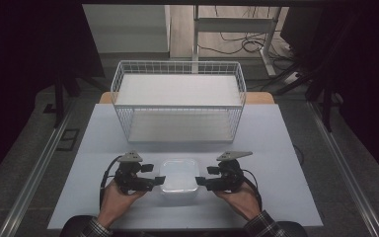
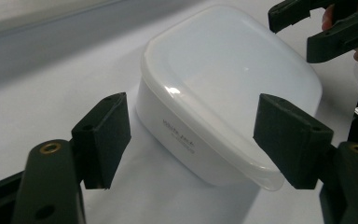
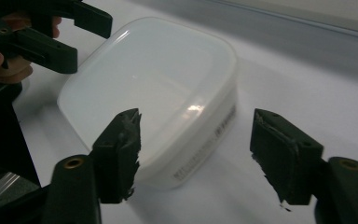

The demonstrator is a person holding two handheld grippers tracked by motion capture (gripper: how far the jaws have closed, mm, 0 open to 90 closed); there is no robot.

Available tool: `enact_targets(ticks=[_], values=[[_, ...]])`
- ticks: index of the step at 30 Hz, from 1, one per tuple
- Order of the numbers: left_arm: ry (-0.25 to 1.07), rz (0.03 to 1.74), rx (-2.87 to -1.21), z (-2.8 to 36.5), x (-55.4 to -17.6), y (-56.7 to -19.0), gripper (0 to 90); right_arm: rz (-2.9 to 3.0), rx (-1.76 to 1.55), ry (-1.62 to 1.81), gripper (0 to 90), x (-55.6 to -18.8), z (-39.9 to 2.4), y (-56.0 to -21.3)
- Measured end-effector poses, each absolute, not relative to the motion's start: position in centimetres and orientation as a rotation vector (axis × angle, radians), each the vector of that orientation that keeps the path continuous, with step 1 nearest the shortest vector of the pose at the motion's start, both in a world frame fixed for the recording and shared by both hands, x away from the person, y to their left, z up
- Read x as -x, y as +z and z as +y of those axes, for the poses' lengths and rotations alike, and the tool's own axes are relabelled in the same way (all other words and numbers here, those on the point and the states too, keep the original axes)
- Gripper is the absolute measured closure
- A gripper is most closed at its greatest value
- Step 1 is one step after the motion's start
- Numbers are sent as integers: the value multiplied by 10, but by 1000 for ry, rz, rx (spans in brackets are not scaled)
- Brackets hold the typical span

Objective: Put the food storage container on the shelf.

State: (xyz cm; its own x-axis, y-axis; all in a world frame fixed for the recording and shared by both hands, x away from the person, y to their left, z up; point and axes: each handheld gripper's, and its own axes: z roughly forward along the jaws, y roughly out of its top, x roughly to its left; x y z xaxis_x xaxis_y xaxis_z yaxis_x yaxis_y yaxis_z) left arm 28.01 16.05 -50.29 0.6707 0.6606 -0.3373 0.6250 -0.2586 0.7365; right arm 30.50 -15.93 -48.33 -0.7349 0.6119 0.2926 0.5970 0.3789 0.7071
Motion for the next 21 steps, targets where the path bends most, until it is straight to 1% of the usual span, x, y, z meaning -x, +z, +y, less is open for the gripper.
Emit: enact_targets(ticks=[1, 5, 7, 9, 10, 12, 15, 18, 21], values=[[48, 1000, -1957, 160, -280, -503, 280, 2594, -1137, 1318, 355, -305, -159, -483], [-70, 990, -1926, 164, -281, -511, 321, 2640, -1204, 1326, 401, -311, -154, -488], [-131, 983, -1911, 165, -283, -513, 366, 2666, -1269, 1362, 455, -313, -156, -490], [-202, 976, -1893, 165, -284, -515, 440, 2699, -1312, 1404, 500, -316, -157, -493], [-210, 987, -1883, 165, -283, -516, 439, 2708, -1336, 1422, 504, -317, -157, -494], [-221, 997, -1879, 167, -283, -514, 472, 2714, -1370, 1429, 548, -318, -159, -494], [-249, 1018, -1859, 170, -282, -513, 552, 2712, -1400, 1434, 605, -316, -162, -491], [-260, 1044, -1845, 171, -281, -510, 602, 2696, -1449, 1444, 643, -314, -164, -490], [-222, 1050, -1826, 173, -279, -506, 691, 2658, -1488, 1491, 725, -312, -168, -488]])
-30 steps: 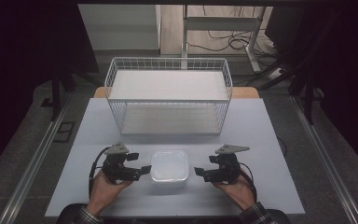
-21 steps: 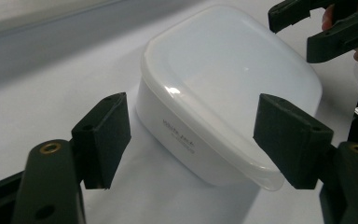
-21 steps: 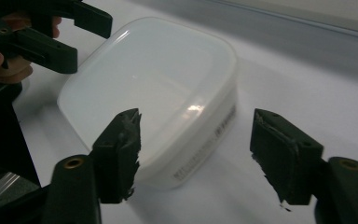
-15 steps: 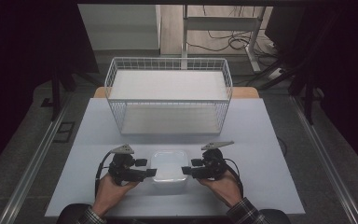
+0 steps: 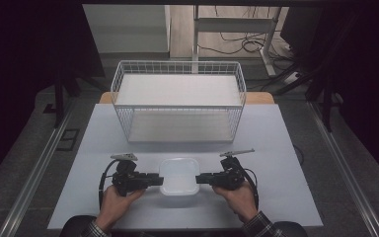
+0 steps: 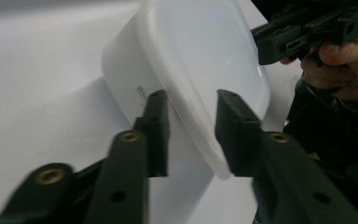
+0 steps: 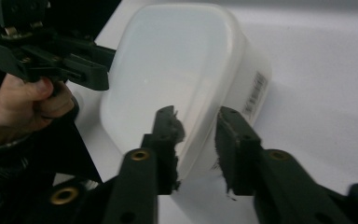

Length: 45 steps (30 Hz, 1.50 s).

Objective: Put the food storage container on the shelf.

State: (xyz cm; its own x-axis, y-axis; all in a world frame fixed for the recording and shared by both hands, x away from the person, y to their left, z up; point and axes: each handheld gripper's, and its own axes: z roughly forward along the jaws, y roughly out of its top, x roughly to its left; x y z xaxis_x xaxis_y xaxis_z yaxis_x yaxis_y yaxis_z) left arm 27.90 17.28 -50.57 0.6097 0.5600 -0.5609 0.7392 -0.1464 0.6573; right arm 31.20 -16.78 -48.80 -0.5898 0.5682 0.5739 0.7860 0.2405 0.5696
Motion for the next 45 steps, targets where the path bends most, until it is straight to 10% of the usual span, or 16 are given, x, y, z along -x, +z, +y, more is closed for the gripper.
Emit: enact_targets(ticks=[45], values=[[-40, 1110, -1717, 173, -388, -484, 799, -2403, 1424, -1568, 779, -407, -148, -464]])
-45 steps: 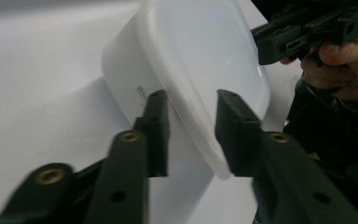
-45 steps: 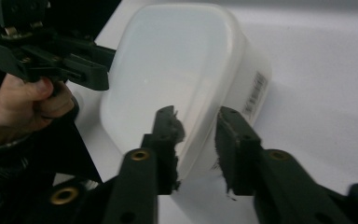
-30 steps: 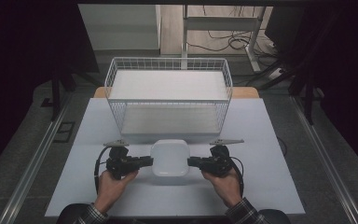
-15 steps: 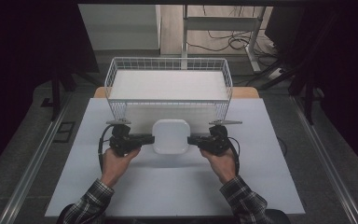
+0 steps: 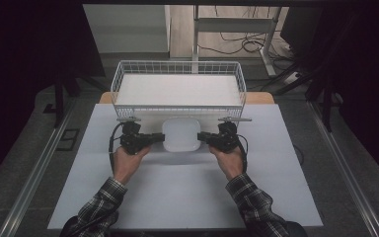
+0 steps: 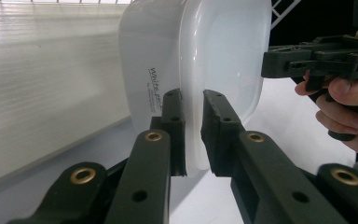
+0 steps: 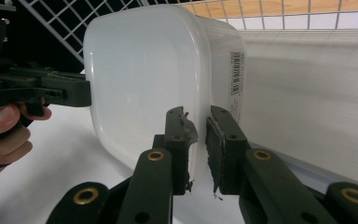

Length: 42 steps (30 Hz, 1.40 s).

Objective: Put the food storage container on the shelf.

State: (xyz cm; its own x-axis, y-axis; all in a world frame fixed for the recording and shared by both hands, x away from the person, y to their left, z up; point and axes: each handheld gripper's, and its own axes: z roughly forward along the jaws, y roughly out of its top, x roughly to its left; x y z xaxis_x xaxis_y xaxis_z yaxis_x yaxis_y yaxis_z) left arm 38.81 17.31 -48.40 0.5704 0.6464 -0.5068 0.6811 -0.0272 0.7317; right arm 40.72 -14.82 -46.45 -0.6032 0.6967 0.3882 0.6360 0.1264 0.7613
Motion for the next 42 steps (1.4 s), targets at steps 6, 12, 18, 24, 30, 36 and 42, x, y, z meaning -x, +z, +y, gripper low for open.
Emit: enact_targets(ticks=[6, 12, 18, 24, 30, 36, 42], values=[[-38, 1129, -1726, 171, -396, -491, 788, 2303, -1386, 1487, 773, -413, -146, -470], [-30, 1141, -1728, 168, -402, -499, 756, 2297, -1384, 1447, 754, -417, -143, -478], [-4, 1148, -1733, 163, -407, -500, 665, 2272, -1391, 1471, 721, -421, -142, -483], [32, 1186, -1717, 163, -414, -500, 535, 2228, -1382, 1442, 655, -422, -140, -483], [120, 1224, -1707, 160, -418, -497, 459, 2174, -1372, 1421, 617, -423, -137, -482], [127, 1331, -1638, 150, -418, -493, 448, 2140, -1369, 1419, 599, -422, -139, -481], [172, 1239, -1674, 157, -418, -491, 428, 2150, -1344, 1437, 595, -421, -142, -476]])
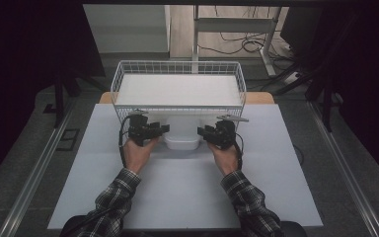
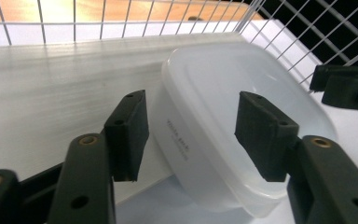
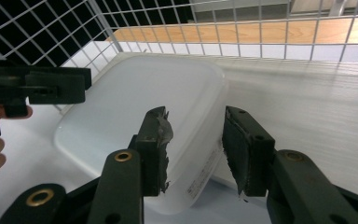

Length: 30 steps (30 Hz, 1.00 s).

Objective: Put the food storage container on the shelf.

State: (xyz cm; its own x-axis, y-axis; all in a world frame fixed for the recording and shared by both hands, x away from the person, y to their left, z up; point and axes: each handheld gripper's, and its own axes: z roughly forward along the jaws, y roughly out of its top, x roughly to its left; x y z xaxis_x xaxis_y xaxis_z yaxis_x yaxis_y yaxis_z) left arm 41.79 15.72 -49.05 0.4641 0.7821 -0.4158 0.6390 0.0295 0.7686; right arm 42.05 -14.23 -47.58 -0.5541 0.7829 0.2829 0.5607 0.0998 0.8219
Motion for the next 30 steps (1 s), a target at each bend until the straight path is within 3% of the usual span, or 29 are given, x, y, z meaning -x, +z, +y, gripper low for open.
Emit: enact_targets(ticks=[1, 3, 4, 5, 11, 20, 23, 30], values=[[172, 1239, -1674, 157, -418, -491, 415, 2155, -1323, 1439, 596, -419, -142, -475], [211, 1084, -1739, 165, -416, -487, 403, 2175, -1301, 1436, 617, -415, -142, -472], [217, 1074, -1744, 166, -412, -486, 399, 2185, -1287, 1432, 634, -412, -142, -470], [149, 1172, -1672, 162, -402, -484, 394, 2189, -1263, 1430, 660, -409, -143, -469], [108, 1096, -1684, 174, -369, -489, 244, 2258, -1150, 1436, 888, -384, -148, -466], [269, 974, -1864, 179, -313, -495, 81, 2372, -969, 1385, 892, -360, -131, -482], [335, 951, -1917, 177, -298, -500, 54, 2391, -947, 1367, 892, -359, -123, -487], [343, 957, -1912, 187, -279, -511, 38, 2408, -947, 1335, 893, -366, -112, -497]])
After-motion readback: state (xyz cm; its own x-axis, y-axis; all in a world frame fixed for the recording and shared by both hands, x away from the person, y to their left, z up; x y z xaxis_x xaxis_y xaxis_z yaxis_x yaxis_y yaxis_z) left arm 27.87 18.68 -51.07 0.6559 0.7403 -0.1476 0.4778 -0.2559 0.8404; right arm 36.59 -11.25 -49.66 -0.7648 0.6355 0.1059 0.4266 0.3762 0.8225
